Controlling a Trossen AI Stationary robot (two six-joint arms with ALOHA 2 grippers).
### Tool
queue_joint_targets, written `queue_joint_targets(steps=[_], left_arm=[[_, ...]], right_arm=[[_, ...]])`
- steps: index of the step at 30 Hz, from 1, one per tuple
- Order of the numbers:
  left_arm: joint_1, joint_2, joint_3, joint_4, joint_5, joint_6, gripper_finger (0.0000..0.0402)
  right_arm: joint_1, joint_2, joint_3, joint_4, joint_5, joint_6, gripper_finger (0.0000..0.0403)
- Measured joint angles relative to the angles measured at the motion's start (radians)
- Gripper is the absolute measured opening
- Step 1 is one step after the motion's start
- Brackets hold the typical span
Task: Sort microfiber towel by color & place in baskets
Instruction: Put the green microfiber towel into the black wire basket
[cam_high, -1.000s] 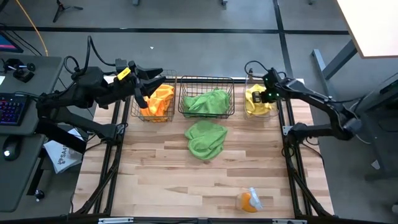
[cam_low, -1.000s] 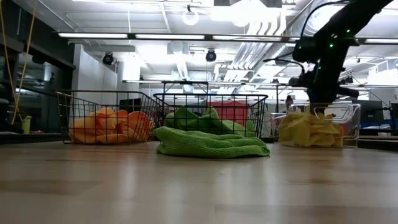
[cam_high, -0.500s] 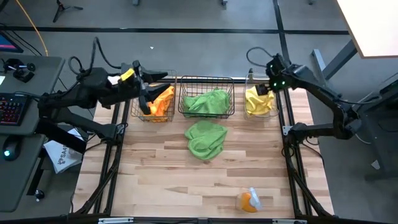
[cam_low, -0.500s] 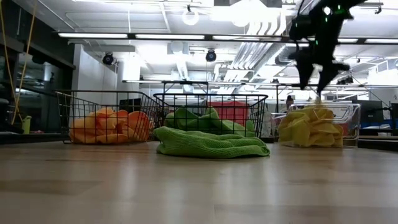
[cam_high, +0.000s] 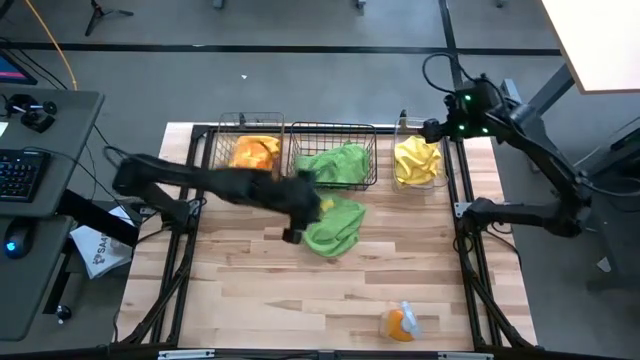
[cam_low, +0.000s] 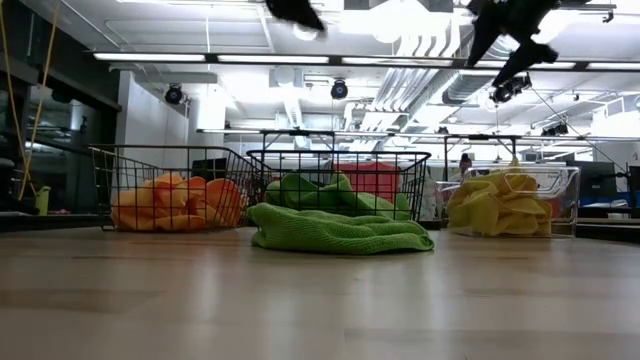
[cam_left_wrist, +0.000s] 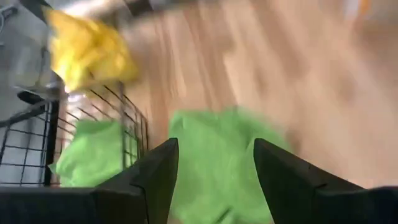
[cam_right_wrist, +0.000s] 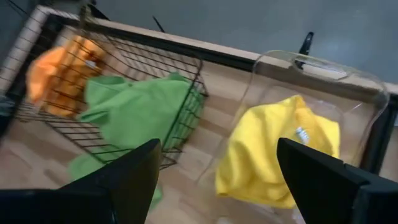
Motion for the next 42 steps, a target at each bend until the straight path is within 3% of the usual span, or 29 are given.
queue_joint_targets(steps=[3,8,12,22,31,35,38,40,42], left_arm=[[-0.019,0.128,0.000,0.005,-0.073,0.047,0.0197],[0.011,0.259,0.000,0.024,0.099,-0.085,0.0201],[0.044,0.309,0.000,0.029,0.154,-0.143,0.0216],[0.099,0.436,0.001,0.086,0.121,-0.123,0.0266],[0.093,0.560,0.007,0.107,0.129,-0.221,0.0267],[0.083,0.581,0.008,0.076,0.132,-0.262,0.0221],[0.071,0.570,0.007,0.058,0.157,-0.283,0.0119],[0.074,0.546,0.003,0.037,0.231,-0.310,0.0039],[0.075,0.503,-0.005,0.013,0.266,-0.335,0.0021]], right_arm=[[0.030,-0.047,0.000,-0.002,0.000,0.052,0.0316],[0.059,-0.094,0.000,-0.047,0.018,0.101,0.0316],[0.079,-0.096,0.000,-0.079,0.041,0.107,0.0316],[0.123,-0.061,0.000,-0.079,0.063,0.124,0.0316],[0.131,-0.024,-0.001,-0.070,0.098,0.099,0.0316],[0.131,-0.019,-0.001,-0.069,0.102,0.098,0.0316],[0.131,-0.019,-0.002,-0.061,0.104,0.097,0.0316],[0.131,-0.019,-0.002,-0.055,0.104,0.087,0.0316],[0.131,-0.019,-0.002,-0.049,0.104,0.074,0.0316]])
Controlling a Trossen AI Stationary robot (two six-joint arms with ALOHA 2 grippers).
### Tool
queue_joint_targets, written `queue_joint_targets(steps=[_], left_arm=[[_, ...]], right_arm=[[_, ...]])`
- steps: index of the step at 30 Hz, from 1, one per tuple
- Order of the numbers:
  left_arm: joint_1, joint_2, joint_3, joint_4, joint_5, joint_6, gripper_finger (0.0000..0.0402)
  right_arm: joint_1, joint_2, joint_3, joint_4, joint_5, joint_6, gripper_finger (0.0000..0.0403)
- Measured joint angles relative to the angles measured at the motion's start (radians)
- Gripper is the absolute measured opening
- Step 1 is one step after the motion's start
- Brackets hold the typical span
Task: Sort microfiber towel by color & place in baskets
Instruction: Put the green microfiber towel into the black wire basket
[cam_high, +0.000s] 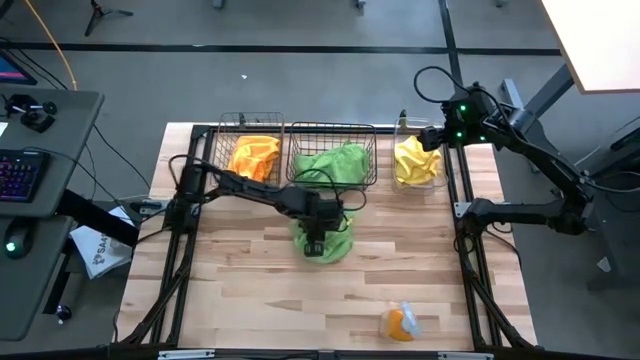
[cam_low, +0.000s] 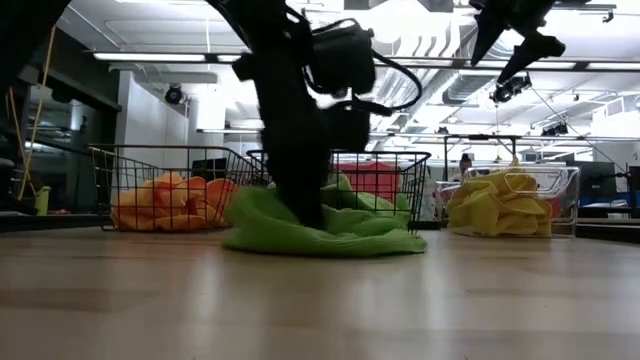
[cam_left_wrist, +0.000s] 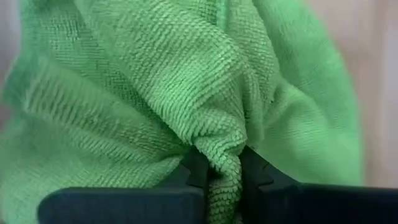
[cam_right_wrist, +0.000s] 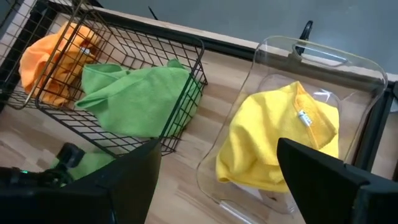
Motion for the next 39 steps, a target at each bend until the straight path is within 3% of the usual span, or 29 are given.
queue_joint_targets(steps=[6,11,14,18,22,27,32,39], left_arm=[[0.014,-0.297,0.004,0.106,0.010,0.056,0.0007],[0.085,-0.519,0.003,0.354,-0.174,0.150,0.0004],[0.187,-0.577,0.008,0.493,-0.248,0.234,0.0003],[0.337,-0.542,0.004,0.542,-0.210,0.224,0.0002],[0.413,-0.460,0.004,0.457,-0.142,0.165,0.0001],[0.398,-0.319,0.000,0.376,-0.067,0.153,0.0001],[0.382,-0.204,-0.008,0.392,-0.119,0.181,0.0005],[0.374,-0.206,-0.008,0.380,-0.165,0.147,0.0073]], right_arm=[[0.000,-0.001,0.000,0.047,0.000,-0.019,0.0316],[0.000,-0.002,0.000,0.096,0.000,-0.023,0.0316],[0.000,-0.002,0.000,0.131,0.000,-0.022,0.0316],[0.000,-0.002,0.000,0.172,0.000,-0.020,0.0316],[0.000,-0.002,0.000,0.174,-0.001,0.008,0.0316],[0.000,-0.002,0.000,0.174,0.005,0.032,0.0316],[0.000,-0.002,0.000,0.174,0.027,0.062,0.0316],[0.000,-0.002,0.000,0.173,0.029,0.077,0.0316]])
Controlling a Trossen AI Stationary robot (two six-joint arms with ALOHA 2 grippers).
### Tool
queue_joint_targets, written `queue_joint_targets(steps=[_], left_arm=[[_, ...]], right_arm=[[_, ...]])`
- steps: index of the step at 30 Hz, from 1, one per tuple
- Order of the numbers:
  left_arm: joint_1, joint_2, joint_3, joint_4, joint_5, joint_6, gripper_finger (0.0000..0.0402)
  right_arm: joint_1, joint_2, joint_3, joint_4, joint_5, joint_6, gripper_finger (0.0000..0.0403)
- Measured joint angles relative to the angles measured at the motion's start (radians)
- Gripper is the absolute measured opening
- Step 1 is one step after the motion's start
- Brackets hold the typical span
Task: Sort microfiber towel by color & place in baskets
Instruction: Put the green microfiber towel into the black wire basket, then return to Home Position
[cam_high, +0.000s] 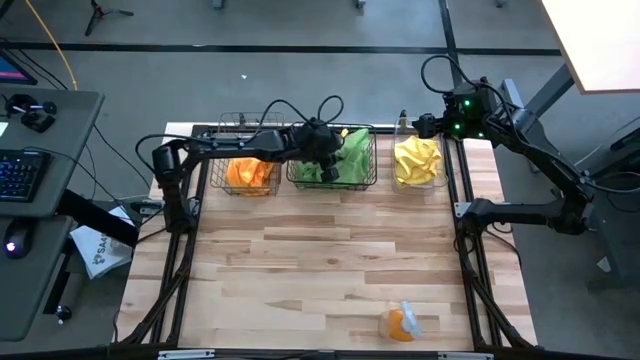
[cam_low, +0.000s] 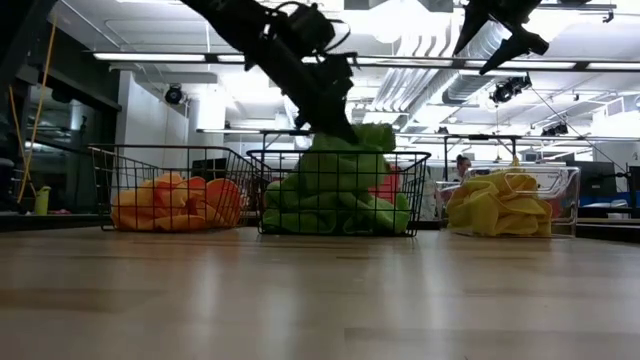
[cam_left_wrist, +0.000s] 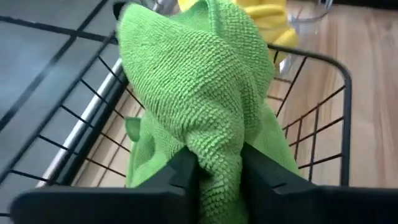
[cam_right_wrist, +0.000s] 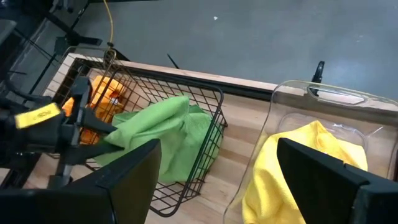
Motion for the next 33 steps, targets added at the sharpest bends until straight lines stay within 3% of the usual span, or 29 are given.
queue_joint_targets(steps=[9,15,20,22,27,33], left_arm=[[0.004,-0.077,0.001,-0.012,-0.009,-0.018,0.0192],[-0.004,-0.127,0.001,-0.076,0.000,-0.047,0.0227],[-0.021,-0.270,0.002,-0.137,0.245,-0.204,0.0229],[-0.052,-0.341,0.000,-0.156,0.275,-0.228,0.0229],[-0.192,-0.567,-0.168,0.025,0.147,-0.252,0.0229],[-0.362,-0.859,-0.561,0.331,-0.111,-0.365,0.0228]], right_arm=[[0.000,0.000,0.000,0.000,0.000,-0.004,0.0316],[0.000,0.000,0.000,-0.001,0.000,-0.031,0.0316],[0.000,0.000,0.000,-0.043,-0.008,-0.083,0.0316],[0.000,0.000,-0.001,-0.069,-0.026,-0.125,0.0316],[0.037,-0.002,-0.044,-0.064,-0.127,-0.151,0.0316],[0.173,-0.001,-0.109,-0.031,-0.191,-0.151,0.0312]])
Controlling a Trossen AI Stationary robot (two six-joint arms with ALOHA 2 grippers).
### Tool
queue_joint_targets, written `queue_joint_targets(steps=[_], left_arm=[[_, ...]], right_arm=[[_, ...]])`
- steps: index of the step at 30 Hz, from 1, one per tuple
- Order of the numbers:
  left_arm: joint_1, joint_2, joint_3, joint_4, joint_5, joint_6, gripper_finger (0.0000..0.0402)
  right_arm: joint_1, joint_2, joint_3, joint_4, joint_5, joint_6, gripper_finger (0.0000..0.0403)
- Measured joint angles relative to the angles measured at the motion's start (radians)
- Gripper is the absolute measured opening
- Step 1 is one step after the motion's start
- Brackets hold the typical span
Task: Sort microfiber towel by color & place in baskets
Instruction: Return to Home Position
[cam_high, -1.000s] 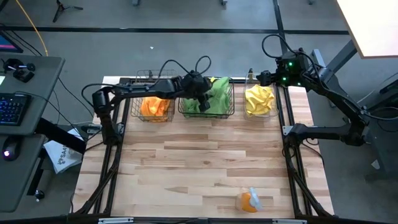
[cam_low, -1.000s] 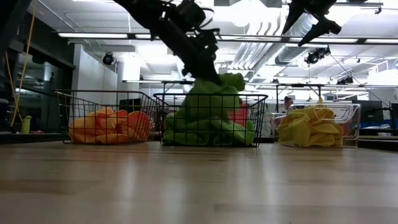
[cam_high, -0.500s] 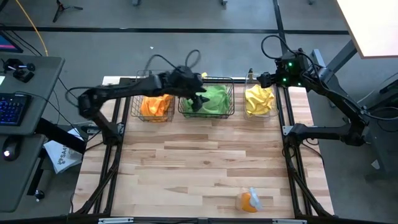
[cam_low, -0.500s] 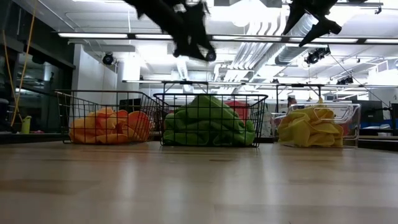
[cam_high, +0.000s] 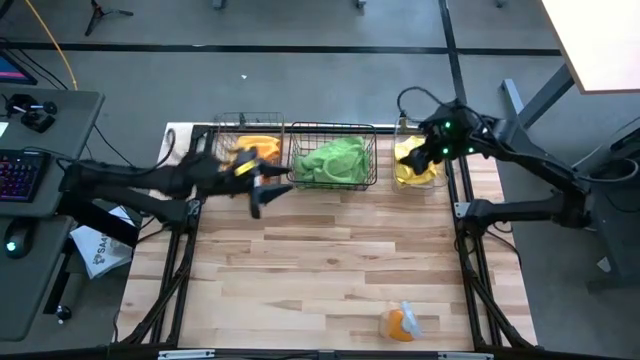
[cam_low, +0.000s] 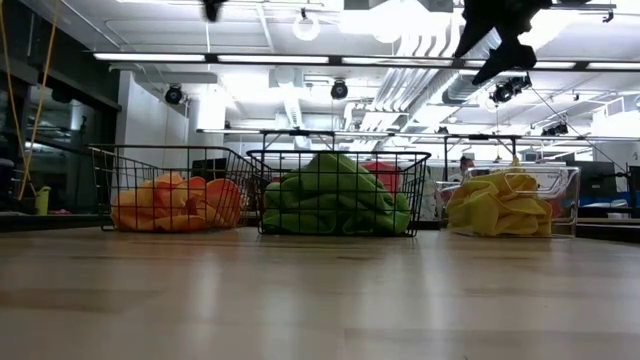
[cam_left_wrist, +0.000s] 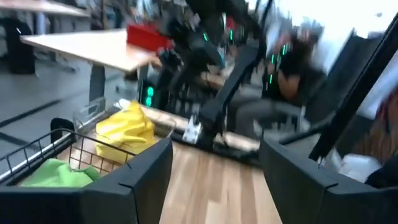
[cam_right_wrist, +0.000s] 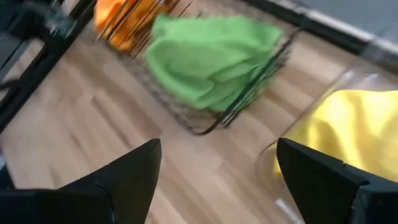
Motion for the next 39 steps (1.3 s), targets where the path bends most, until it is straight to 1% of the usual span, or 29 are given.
queue_joint_targets(steps=[2,4,5,7,10,11,12,14,15,18,20,23,26,28,30,32,35,37,39], left_arm=[[-0.042,-0.096,-0.129,0.096,-0.085,-0.037,0.0219],[-0.068,-0.188,-0.255,0.179,-0.162,-0.075,0.0204],[-0.075,-0.231,-0.316,0.217,-0.188,-0.091,0.0193],[-0.084,-0.312,-0.428,0.291,-0.219,-0.103,0.0166],[-0.088,-0.432,-0.571,0.373,-0.238,-0.125,0.0111],[-0.088,-0.466,-0.610,0.397,-0.242,-0.128,0.0089],[-0.087,-0.503,-0.651,0.407,-0.247,-0.129,0.0064],[-0.087,-0.567,-0.722,0.428,-0.255,-0.128,0.0021],[-0.087,-0.598,-0.753,0.440,-0.260,-0.129,0.0011],[-0.087,-0.688,-0.831,0.445,-0.296,-0.134,0.0014],[-0.085,-0.740,-0.844,0.350,-0.321,-0.158,0.0007],[-0.085,-0.802,-0.844,0.267,-0.325,-0.178,0.0003],[-0.084,-0.845,-0.843,0.248,-0.324,-0.178,0.0003],[-0.084,-0.859,-0.843,0.248,-0.319,-0.179,0.0001],[-0.084,-0.865,-0.843,0.250,-0.305,-0.179,0.0001],[-0.084,-0.866,-0.843,0.253,-0.281,-0.179,0.0003],[-0.084,-0.865,-0.843,0.252,-0.258,-0.179,0.0003],[-0.084,-0.865,-0.843,0.246,-0.257,-0.179,0.0003],[-0.084,-0.865,-0.843,0.243,-0.257,-0.179,0.0003]], right_arm=[[0.053,0.000,0.000,0.007,0.001,-0.004,0.0295],[0.106,0.000,0.015,0.015,0.011,-0.002,0.0260],[0.129,0.000,0.032,0.015,0.024,0.001,0.0236],[0.169,-0.001,0.070,0.017,0.065,0.009,0.0175],[0.211,-0.002,0.120,0.019,0.112,0.011,0.0065],[0.219,-0.002,0.129,0.017,0.113,0.010,0.0034],[0.227,-0.002,0.135,0.010,0.108,0.007,0.0018],[0.244,-0.002,0.135,-0.018,0.085,0.035,0.0021],[0.253,-0.001,0.134,-0.046,0.059,0.058,0.0027],[0.285,0.009,0.133,-0.171,0.010,0.084,0.0027],[0.326,0.007,0.132,-0.231,0.011,0.082,0.0015],[0.383,-0.025,0.132,-0.238,0.029,0.068,0.0003],[0.414,-0.089,0.132,-0.236,0.077,0.084,0.0003],[0.428,-0.152,0.102,-0.202,0.117,0.110,0.0001],[0.438,-0.241,0.016,-0.123,0.140,0.144,0.0001],[0.445,-0.342,-0.120,0.021,0.141,0.183,0.0001],[0.456,-0.483,-0.382,0.330,0.100,0.212,0.0000],[0.457,-0.551,-0.550,0.557,0.083,0.206,0.0000],[0.455,-0.598,-0.688,0.768,0.081,0.190,0.0000]])
